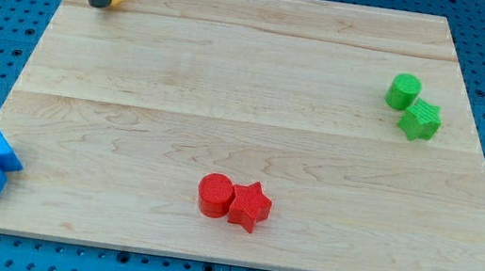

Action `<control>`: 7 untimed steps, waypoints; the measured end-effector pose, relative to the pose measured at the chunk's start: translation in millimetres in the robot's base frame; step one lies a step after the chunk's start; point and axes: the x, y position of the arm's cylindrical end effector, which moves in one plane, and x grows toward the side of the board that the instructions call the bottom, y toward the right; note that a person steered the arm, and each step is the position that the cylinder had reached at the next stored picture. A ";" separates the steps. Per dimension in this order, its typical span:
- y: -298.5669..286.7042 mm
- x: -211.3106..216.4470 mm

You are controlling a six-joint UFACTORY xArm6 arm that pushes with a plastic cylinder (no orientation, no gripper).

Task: Push blue cube near to the yellow hexagon

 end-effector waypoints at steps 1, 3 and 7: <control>10.3 0.5; 83.2 151.0; 43.0 354.8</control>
